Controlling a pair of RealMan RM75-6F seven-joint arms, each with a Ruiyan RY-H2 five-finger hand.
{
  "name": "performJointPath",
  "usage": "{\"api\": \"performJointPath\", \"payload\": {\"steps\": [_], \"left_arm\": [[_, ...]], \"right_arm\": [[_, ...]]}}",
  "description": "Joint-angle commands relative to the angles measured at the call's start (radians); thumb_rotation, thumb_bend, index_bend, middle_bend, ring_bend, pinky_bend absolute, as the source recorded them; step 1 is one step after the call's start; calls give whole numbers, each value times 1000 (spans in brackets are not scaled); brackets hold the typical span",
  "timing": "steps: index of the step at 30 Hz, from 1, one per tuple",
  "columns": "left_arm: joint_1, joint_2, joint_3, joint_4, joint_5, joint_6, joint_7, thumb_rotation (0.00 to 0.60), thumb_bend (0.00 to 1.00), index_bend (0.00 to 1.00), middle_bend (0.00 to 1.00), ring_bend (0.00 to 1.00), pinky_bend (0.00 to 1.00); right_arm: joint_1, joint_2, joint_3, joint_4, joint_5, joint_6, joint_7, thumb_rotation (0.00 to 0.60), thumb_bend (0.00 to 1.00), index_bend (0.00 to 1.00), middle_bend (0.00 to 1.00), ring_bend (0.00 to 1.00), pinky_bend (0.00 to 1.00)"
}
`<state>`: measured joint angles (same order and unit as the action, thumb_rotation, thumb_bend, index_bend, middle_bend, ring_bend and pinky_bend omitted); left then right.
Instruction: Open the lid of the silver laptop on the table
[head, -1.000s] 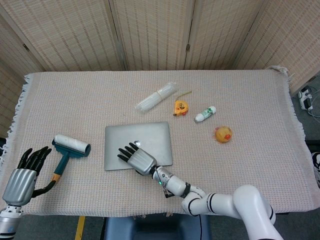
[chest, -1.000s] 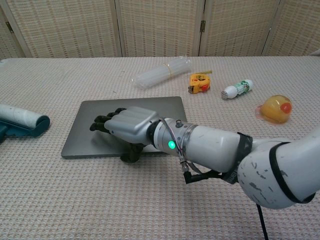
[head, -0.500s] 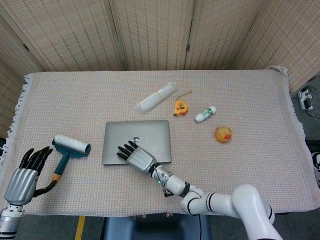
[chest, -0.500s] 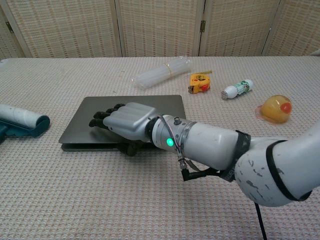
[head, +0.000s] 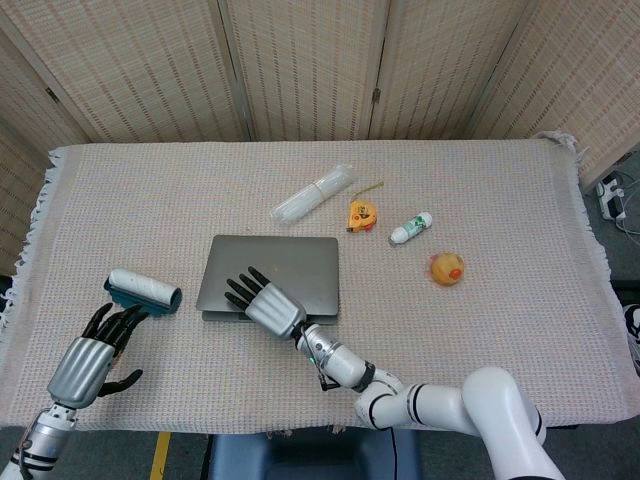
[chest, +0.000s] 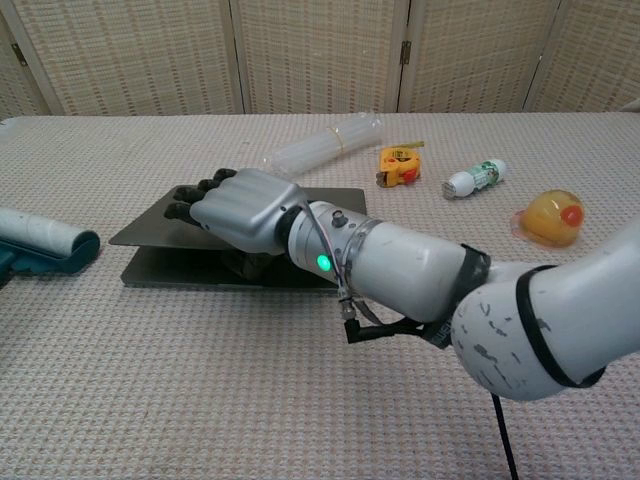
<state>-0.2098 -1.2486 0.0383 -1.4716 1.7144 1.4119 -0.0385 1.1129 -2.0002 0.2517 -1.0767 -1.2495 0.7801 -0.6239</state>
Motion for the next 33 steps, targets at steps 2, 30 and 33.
{"api": "performJointPath", "payload": {"steps": [2,30,33], "left_arm": [[-54,-33,10,24,26,-65,-15,600,273,158,128,187,71],[-330,-193,-62,24,-212,-533,170,600,627,20,79,39,0],[-344,-197,-66,27,-247,-561,194,600,668,17,79,34,0]], "right_arm": [[12,2,23,-21,43,17,-63,600,634,0,0,0,0],[40,-5,31,-28,124,75,-161,600,635,0,0,0,0],[42,-9,30,-23,125,78,-161,600,635,0,0,0,0]]}}
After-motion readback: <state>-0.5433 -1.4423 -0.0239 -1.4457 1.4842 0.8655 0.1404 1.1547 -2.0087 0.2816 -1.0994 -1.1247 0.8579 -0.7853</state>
